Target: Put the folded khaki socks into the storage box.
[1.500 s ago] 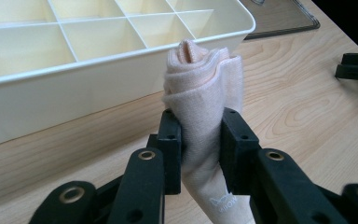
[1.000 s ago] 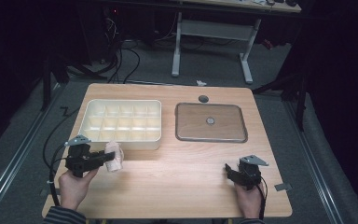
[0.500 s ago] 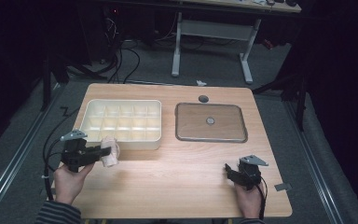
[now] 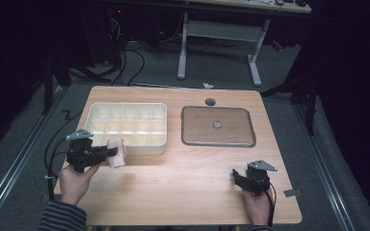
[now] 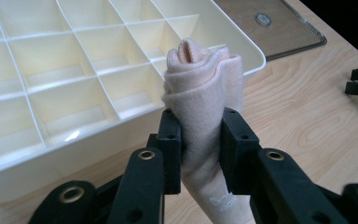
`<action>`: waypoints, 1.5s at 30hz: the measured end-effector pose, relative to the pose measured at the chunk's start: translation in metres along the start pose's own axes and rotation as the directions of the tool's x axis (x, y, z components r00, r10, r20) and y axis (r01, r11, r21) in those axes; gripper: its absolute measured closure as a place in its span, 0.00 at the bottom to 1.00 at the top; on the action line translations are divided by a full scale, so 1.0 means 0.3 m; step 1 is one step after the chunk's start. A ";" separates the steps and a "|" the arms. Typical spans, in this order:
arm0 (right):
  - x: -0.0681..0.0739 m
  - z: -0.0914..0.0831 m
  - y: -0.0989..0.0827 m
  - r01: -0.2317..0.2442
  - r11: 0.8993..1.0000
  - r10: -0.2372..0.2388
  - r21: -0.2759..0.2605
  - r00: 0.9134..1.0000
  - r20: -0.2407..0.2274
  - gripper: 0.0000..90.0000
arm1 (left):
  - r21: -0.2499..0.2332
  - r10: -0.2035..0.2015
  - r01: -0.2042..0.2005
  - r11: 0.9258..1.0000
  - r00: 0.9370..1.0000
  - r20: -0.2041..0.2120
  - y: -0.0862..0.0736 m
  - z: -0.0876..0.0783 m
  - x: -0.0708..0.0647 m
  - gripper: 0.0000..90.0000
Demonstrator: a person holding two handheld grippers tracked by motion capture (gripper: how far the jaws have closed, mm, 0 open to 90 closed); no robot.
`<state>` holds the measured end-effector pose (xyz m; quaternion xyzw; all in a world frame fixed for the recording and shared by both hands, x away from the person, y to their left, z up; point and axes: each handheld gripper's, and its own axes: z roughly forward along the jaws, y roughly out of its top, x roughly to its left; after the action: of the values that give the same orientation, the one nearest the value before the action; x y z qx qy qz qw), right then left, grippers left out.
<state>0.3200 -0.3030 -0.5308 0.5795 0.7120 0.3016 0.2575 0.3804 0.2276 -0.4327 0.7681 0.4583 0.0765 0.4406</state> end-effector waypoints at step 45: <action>0.001 0.000 0.000 0.004 1.000 -0.004 0.000 1.000 -0.004 0.39 | 0.029 -0.023 0.023 0.999 1.000 0.014 0.154 0.124 0.076 0.80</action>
<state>0.3198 -0.3027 -0.5309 0.5773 0.7138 0.3023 0.2565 0.4423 0.2137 -0.4270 0.7697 0.4650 0.0592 0.4334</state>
